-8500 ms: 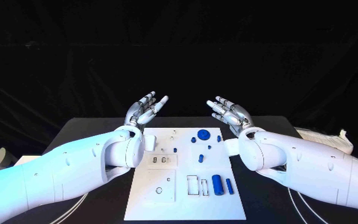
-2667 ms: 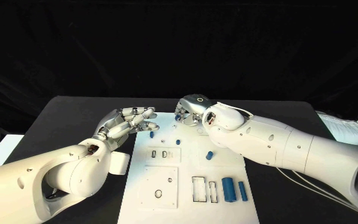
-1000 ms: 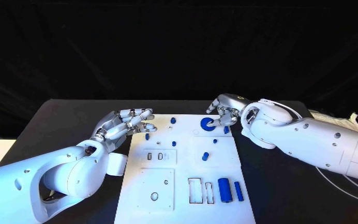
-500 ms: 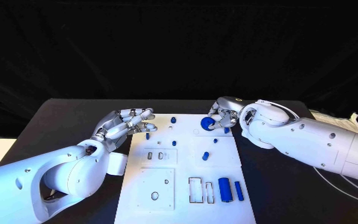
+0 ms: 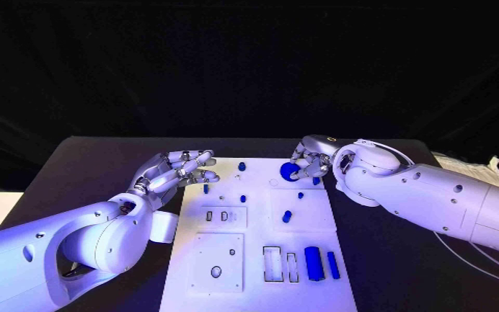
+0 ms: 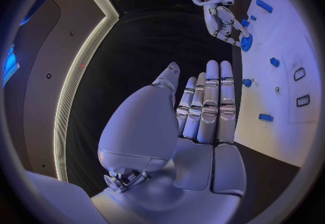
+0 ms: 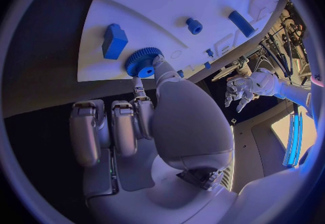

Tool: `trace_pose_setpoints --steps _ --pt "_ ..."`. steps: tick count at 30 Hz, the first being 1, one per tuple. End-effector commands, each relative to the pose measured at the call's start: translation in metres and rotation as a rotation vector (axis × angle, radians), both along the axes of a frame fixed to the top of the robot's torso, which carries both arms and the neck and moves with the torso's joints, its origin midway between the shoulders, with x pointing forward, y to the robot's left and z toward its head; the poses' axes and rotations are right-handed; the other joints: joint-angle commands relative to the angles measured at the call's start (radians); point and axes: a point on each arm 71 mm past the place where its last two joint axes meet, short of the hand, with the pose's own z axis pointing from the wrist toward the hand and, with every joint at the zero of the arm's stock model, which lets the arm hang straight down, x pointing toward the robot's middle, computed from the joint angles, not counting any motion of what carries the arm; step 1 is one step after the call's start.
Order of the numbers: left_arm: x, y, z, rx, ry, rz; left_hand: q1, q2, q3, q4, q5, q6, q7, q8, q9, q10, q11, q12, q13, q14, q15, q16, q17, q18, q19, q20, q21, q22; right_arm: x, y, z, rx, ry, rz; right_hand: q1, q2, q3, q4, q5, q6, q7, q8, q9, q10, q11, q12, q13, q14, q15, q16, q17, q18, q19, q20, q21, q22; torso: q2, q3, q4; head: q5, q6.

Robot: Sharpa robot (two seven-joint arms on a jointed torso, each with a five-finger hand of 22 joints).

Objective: Assemble the parts on the task board

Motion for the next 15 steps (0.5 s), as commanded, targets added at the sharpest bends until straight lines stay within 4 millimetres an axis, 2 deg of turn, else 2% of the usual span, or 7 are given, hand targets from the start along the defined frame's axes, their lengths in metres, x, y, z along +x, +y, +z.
trace_pose_setpoints --steps 1,10,15 --pt "-0.0003 -0.0022 0.0011 -0.012 -0.003 -0.020 0.001 0.009 -0.002 -0.005 -0.002 -0.002 0.005 -0.005 -0.001 -0.003 0.004 -0.004 0.000 -0.002 0.004 -0.006 0.001 0.003 0.000 0.003 -0.005 -0.001 -0.0001 0.0011 -0.0018 -0.008 0.011 0.007 0.001 0.011 0.006 0.003 0.006 0.006 0.001 0.002 0.001 0.037 0.002 0.005 0.137 0.093 0.005 0.006 0.215 -0.015 0.057 0.006 0.007 0.170 0.000 -0.0001 0.0004 0.001 -0.002" --pt "0.0000 -0.0013 0.0012 -0.010 -0.006 -0.012 0.002 0.010 -0.002 -0.005 -0.002 0.000 0.005 -0.006 0.000 -0.002 0.004 -0.004 0.000 -0.002 0.004 -0.008 0.003 0.003 0.000 0.003 -0.006 -0.002 0.0006 0.0029 -0.0027 -0.008 0.016 0.007 -0.011 0.012 0.003 0.006 -0.012 0.005 0.002 -0.001 0.000 0.036 0.003 0.008 0.142 0.093 0.006 0.007 0.218 -0.015 0.057 0.007 0.008 0.172 0.000 -0.0009 0.0004 0.001 -0.004" --pt "-0.0001 -0.0012 0.0011 -0.010 -0.005 -0.012 0.002 0.011 -0.001 -0.005 -0.002 0.000 0.005 -0.006 0.000 -0.001 0.004 -0.004 0.000 -0.001 0.004 -0.008 0.004 0.003 0.000 0.003 -0.006 -0.002 0.0012 0.0037 -0.0040 -0.014 0.024 0.006 -0.012 0.016 0.005 0.006 -0.008 0.007 0.002 0.000 0.000 0.037 0.003 0.010 0.144 0.094 0.006 0.008 0.220 -0.015 0.058 0.007 0.008 0.173 0.000 -0.0009 0.0011 0.000 -0.006"
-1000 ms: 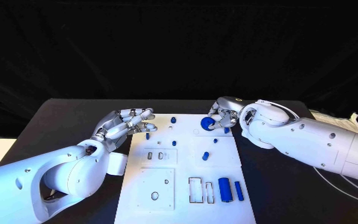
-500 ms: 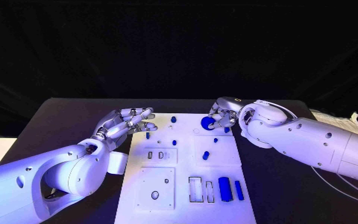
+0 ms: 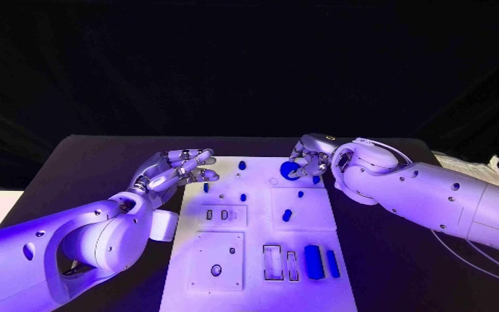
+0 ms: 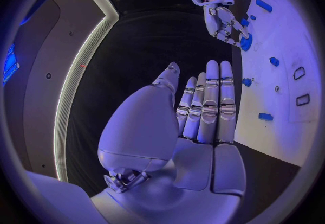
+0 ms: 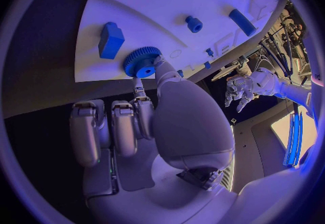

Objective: Assemble the parts on the task board

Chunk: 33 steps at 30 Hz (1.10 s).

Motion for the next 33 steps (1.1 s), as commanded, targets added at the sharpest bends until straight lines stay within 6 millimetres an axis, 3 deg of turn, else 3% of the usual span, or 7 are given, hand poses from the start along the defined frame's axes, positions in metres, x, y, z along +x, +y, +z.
trace_pose_setpoints --steps 1,3,6,10,19,30,33 --pt "0.000 -0.002 0.001 -0.011 -0.005 -0.014 0.002 0.011 -0.001 -0.006 -0.002 0.000 0.005 -0.006 0.000 -0.001 0.004 -0.004 0.000 -0.001 0.004 -0.002 0.001 0.003 0.000 0.003 -0.006 -0.001 0.000 0.001 -0.004 -0.019 0.023 0.004 -0.002 0.010 0.003 0.002 0.006 0.008 0.001 0.001 0.001 0.037 0.003 0.007 0.145 0.094 0.006 0.005 0.221 -0.016 0.058 0.007 0.004 0.173 0.001 -0.0002 0.0007 -0.001 -0.002" --pt "0.000 -0.002 0.001 -0.010 -0.005 -0.014 0.002 0.011 -0.001 -0.006 -0.002 0.000 0.005 -0.006 0.000 -0.001 0.004 -0.004 0.000 -0.001 0.004 -0.002 0.001 0.003 0.000 0.003 -0.006 -0.001 0.000 0.002 -0.004 -0.025 0.022 0.003 0.005 0.019 0.011 -0.002 0.009 0.015 0.000 0.004 0.002 0.039 0.002 0.011 0.150 0.094 0.005 0.005 0.221 -0.016 0.058 0.007 0.004 0.174 0.001 -0.0002 0.0004 0.000 -0.002" --pt "0.000 -0.002 0.001 -0.010 -0.005 -0.014 0.004 0.013 0.000 -0.007 -0.002 0.001 0.004 -0.006 0.000 -0.001 0.004 -0.005 0.000 -0.001 0.004 -0.003 0.002 0.004 0.000 0.003 -0.006 -0.002 -0.001 0.003 -0.004 -0.052 0.003 0.004 0.040 0.051 0.046 -0.023 -0.053 0.039 -0.006 0.014 0.006 0.057 -0.004 0.050 0.178 0.095 0.000 0.007 0.225 -0.017 0.061 0.004 0.007 0.180 0.000 -0.0002 0.0010 0.001 -0.004" --pt "0.000 -0.002 0.001 -0.010 -0.004 -0.015 0.006 0.013 0.001 -0.008 -0.002 0.001 0.004 -0.006 0.000 -0.001 0.004 -0.005 0.000 -0.001 0.004 -0.003 0.003 0.004 0.001 0.003 -0.006 -0.002 -0.001 0.003 -0.005 -0.084 -0.019 0.007 0.070 0.069 0.095 -0.050 -0.095 0.069 -0.016 0.023 0.009 0.063 -0.013 0.065 0.191 0.095 -0.007 0.008 0.228 -0.019 0.064 -0.003 0.009 0.186 0.000 0.0000 0.0011 0.002 -0.005" --pt "0.000 -0.001 0.001 -0.011 -0.003 -0.017 0.008 0.014 0.002 -0.009 -0.002 0.001 0.004 -0.007 0.000 0.000 0.003 -0.005 0.000 -0.001 0.003 -0.004 0.004 0.004 0.001 0.003 -0.007 -0.002 -0.005 0.010 -0.002 -0.076 -0.072 0.021 0.055 0.069 0.136 -0.062 -0.096 0.104 -0.028 0.030 0.014 0.074 -0.023 0.086 0.207 0.096 -0.015 0.010 0.233 -0.021 0.069 -0.011 0.013 0.195 0.001 0.0006 -0.0005 0.003 -0.006" --pt "0.000 -0.002 0.001 -0.011 0.000 -0.022 0.009 0.015 0.003 -0.010 -0.001 0.001 0.004 -0.007 0.000 0.000 0.003 -0.005 0.000 -0.001 0.003 -0.005 0.004 0.004 0.001 0.003 -0.007 -0.002 -0.020 0.037 0.014 0.005 -0.207 0.062 0.018 0.056 0.152 -0.057 -0.084 0.102 -0.028 0.020 0.013 0.070 -0.023 0.077 0.202 0.094 -0.017 0.006 0.224 -0.022 0.072 -0.014 0.015 0.201 0.000 0.0013 0.0024 0.006 0.000" --pt "0.000 -0.003 0.001 -0.012 0.000 -0.023 0.009 0.015 0.003 -0.010 -0.001 0.001 0.004 -0.007 0.000 0.000 0.003 -0.005 0.000 -0.001 0.003 -0.005 0.004 0.004 0.001 0.003 -0.007 -0.002 -0.025 0.048 0.021 0.017 -0.257 0.087 0.016 0.057 0.168 -0.061 -0.071 0.104 -0.029 0.016 0.013 0.070 -0.024 0.078 0.203 0.095 -0.018 0.007 0.226 -0.023 0.075 -0.014 0.018 0.207 0.000 -0.0015 0.0025 0.006 0.003"
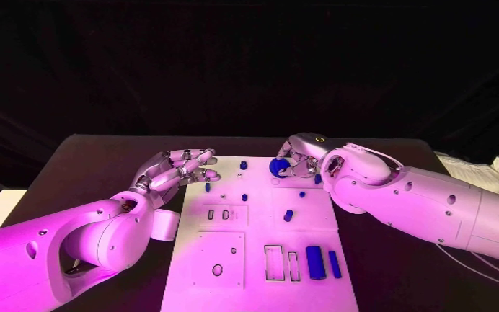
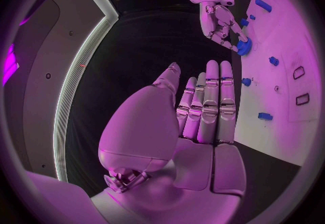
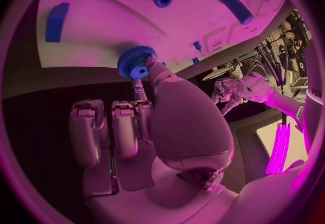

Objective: Assemble the parts on the task board

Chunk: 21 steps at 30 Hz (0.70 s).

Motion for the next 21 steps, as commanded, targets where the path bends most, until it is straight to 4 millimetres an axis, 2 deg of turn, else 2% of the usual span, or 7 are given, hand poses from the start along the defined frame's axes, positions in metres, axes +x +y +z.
trace_pose_setpoints --steps 1,3,7,11,17,21 --pt "0.000 -0.003 0.001 -0.013 -0.003 -0.023 0.003 0.010 0.000 -0.007 -0.001 0.001 0.004 -0.003 0.000 0.000 0.003 -0.005 0.000 -0.001 0.003 -0.005 0.001 0.004 0.001 0.003 -0.007 -0.002 -0.005 0.011 0.012 0.014 -0.125 0.010 -0.012 0.005 0.018 -0.002 0.011 0.048 -0.024 0.003 0.012 0.063 -0.007 -0.004 0.204 0.098 -0.007 0.003 0.226 -0.010 0.077 -0.007 0.008 0.210 -0.001 -0.0026 0.0018 0.001 0.003" --pt "0.000 -0.003 0.001 -0.013 -0.003 -0.023 0.003 0.010 0.000 -0.007 -0.001 0.001 0.004 -0.003 0.000 0.000 0.003 -0.005 0.000 -0.001 0.003 -0.005 0.001 0.004 0.001 0.003 -0.007 -0.002 -0.009 0.019 0.015 0.015 -0.155 0.030 -0.012 0.006 0.023 -0.004 0.012 0.049 -0.024 0.002 0.012 0.064 -0.007 -0.002 0.205 0.099 -0.007 0.004 0.228 -0.012 0.083 -0.007 0.013 0.222 0.000 -0.0001 0.0023 0.004 0.005" --pt "0.000 -0.003 0.001 -0.013 -0.003 -0.023 0.003 0.010 0.000 -0.007 -0.001 0.001 0.004 -0.003 0.000 0.000 0.003 -0.005 0.000 -0.001 0.003 -0.005 0.001 0.004 0.001 0.003 -0.007 -0.002 -0.014 0.033 0.016 0.020 -0.180 0.064 -0.013 0.006 0.026 -0.005 0.012 0.050 -0.024 0.002 0.012 0.064 -0.007 -0.002 0.205 0.099 -0.007 0.005 0.230 -0.014 0.086 -0.007 0.016 0.228 0.000 -0.0018 0.0012 0.008 0.005" --pt "0.000 -0.003 0.001 -0.013 -0.003 -0.023 0.003 0.010 0.000 -0.007 -0.001 0.001 0.004 -0.003 0.000 0.000 0.003 -0.005 0.000 -0.001 0.003 -0.005 0.001 0.004 0.001 0.003 -0.007 -0.002 -0.018 0.048 0.014 0.025 -0.183 0.099 -0.013 0.007 0.033 -0.007 0.012 0.052 -0.025 0.001 0.012 0.064 -0.008 -0.001 0.206 0.100 -0.008 0.006 0.233 -0.014 0.087 -0.007 0.017 0.230 0.001 -0.0005 0.0004 0.010 0.004" --pt "0.000 -0.003 0.001 -0.014 -0.003 -0.025 0.003 0.010 0.000 -0.007 -0.001 0.001 0.004 -0.003 0.000 0.000 0.003 -0.005 0.000 -0.001 0.003 -0.005 0.001 0.004 0.001 0.003 -0.007 -0.002 -0.021 0.071 0.002 0.013 -0.149 0.138 -0.015 0.005 0.035 -0.008 0.011 0.052 -0.024 0.000 0.012 0.064 -0.008 -0.002 0.205 0.100 -0.008 0.006 0.232 -0.014 0.088 -0.008 0.017 0.230 0.001 -0.0008 0.0034 0.010 0.000" --pt "0.000 -0.004 0.001 -0.015 -0.003 -0.026 0.003 0.010 0.000 -0.007 -0.001 0.001 0.004 -0.003 0.000 0.000 0.003 -0.005 0.000 -0.001 0.003 -0.005 0.001 0.004 0.001 0.003 -0.007 -0.002 -0.020 0.081 -0.008 -0.004 -0.115 0.153 -0.020 0.001 0.038 -0.009 0.008 0.052 -0.024 -0.001 0.012 0.064 -0.007 -0.002 0.205 0.100 -0.007 0.006 0.232 -0.014 0.088 -0.008 0.017 0.231 0.001 -0.0007 0.0024 0.013 -0.002"
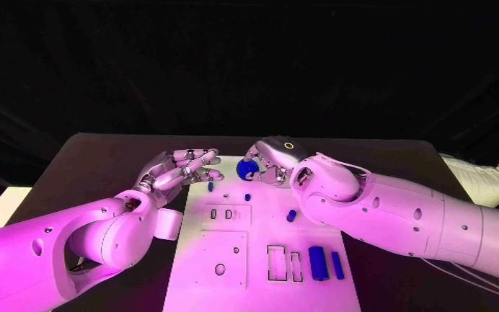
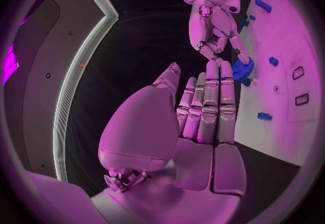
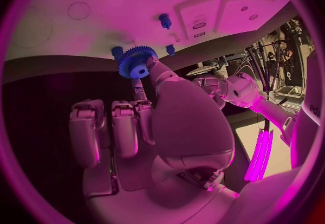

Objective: Assemble the parts on the task board

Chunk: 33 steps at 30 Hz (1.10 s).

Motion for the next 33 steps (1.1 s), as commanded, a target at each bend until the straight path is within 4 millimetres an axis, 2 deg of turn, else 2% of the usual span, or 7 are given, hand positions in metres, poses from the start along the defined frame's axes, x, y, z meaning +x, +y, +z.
trace_pose_setpoints --steps 1,5,9,21,25,28,33 --pt "0.000 -0.003 0.001 -0.014 -0.005 -0.022 0.004 0.010 0.000 -0.007 -0.001 0.001 0.004 -0.003 0.000 0.000 0.003 -0.005 0.000 -0.001 0.003 -0.005 0.001 0.004 0.001 0.003 -0.007 -0.002 0.001 0.005 -0.007 -0.038 0.008 0.007 0.000 0.008 0.008 0.000 -0.002 0.052 -0.024 0.005 0.012 0.064 -0.007 -0.002 0.205 0.100 -0.008 0.006 0.232 -0.014 0.088 -0.008 0.004 0.231 0.001 0.0000 0.0006 0.000 -0.002" --pt "0.000 -0.003 0.001 -0.014 -0.006 -0.023 0.004 0.010 0.000 -0.007 -0.001 0.001 0.004 -0.003 0.000 0.000 0.003 -0.005 0.000 -0.001 0.003 -0.005 0.001 0.004 0.001 0.003 -0.007 -0.002 0.003 0.010 -0.018 -0.053 0.035 0.008 -0.002 0.007 0.010 -0.001 -0.004 0.051 -0.023 0.004 0.012 0.063 -0.007 -0.004 0.204 0.100 -0.007 0.006 0.232 -0.014 0.088 -0.008 0.004 0.231 0.001 0.0015 -0.0003 0.005 -0.004" --pt "0.000 -0.003 0.001 -0.014 -0.006 -0.023 0.004 0.010 0.000 -0.007 -0.001 0.001 0.004 -0.003 0.000 0.000 0.003 -0.005 0.000 -0.001 0.003 -0.005 0.001 0.004 0.001 0.003 -0.007 -0.002 0.005 0.013 -0.024 -0.060 0.047 0.006 -0.004 0.004 0.012 -0.003 -0.007 0.050 -0.023 0.002 0.011 0.062 -0.007 -0.008 0.202 0.100 -0.007 0.006 0.232 -0.014 0.088 -0.008 0.004 0.231 0.001 0.0012 -0.0005 0.007 -0.009" --pt "0.000 -0.003 0.001 -0.014 -0.006 -0.022 0.004 0.010 0.000 -0.008 -0.002 0.001 0.005 -0.005 0.000 -0.001 0.004 -0.006 0.000 -0.002 0.004 -0.006 0.003 0.004 0.001 0.003 -0.007 -0.002 0.011 0.015 -0.029 -0.071 0.046 -0.013 -0.026 -0.009 0.022 -0.003 -0.017 0.034 -0.014 -0.014 0.006 0.052 0.001 -0.030 0.190 0.099 -0.002 0.004 0.228 -0.013 0.085 -0.004 0.003 0.227 0.000 0.0012 -0.0023 0.008 -0.009" --pt "0.001 -0.003 0.001 -0.013 -0.005 -0.022 0.004 0.010 0.000 -0.008 -0.002 0.001 0.005 -0.005 0.000 -0.001 0.004 -0.006 0.000 -0.002 0.004 -0.006 0.003 0.004 0.001 0.003 -0.007 -0.002 0.012 0.016 -0.028 -0.069 0.044 -0.015 -0.046 -0.019 0.025 0.003 -0.036 0.014 -0.005 -0.028 0.000 0.037 0.008 -0.062 0.171 0.098 0.004 0.003 0.227 -0.013 0.084 0.000 0.002 0.225 0.000 0.0009 -0.0024 0.007 -0.008" --pt "0.001 -0.004 0.000 -0.013 -0.005 -0.023 0.004 0.010 0.000 -0.008 -0.002 0.001 0.005 -0.005 0.000 -0.001 0.004 -0.006 0.000 -0.002 0.004 -0.006 0.003 0.004 0.001 0.003 -0.007 -0.002 0.013 0.016 -0.028 -0.070 0.044 -0.019 -0.067 -0.032 0.025 0.012 -0.043 -0.023 0.008 -0.039 -0.008 0.025 0.019 -0.089 0.155 0.099 0.013 0.003 0.228 -0.013 0.083 0.008 0.001 0.223 0.000 -0.0001 -0.0028 0.003 -0.008" --pt "0.002 -0.005 0.000 -0.013 -0.004 -0.023 0.004 0.010 0.000 -0.008 -0.002 0.001 0.005 -0.005 0.000 -0.001 0.004 -0.006 0.000 -0.002 0.004 -0.006 0.003 0.004 0.001 0.003 -0.007 -0.002 0.015 0.015 -0.029 -0.074 0.050 -0.029 -0.096 -0.052 0.017 0.030 -0.045 -0.074 0.018 -0.040 -0.011 0.006 0.030 -0.130 0.131 0.099 0.023 0.004 0.230 -0.012 0.082 0.017 0.000 0.220 0.000 0.0012 -0.0024 0.003 -0.009"
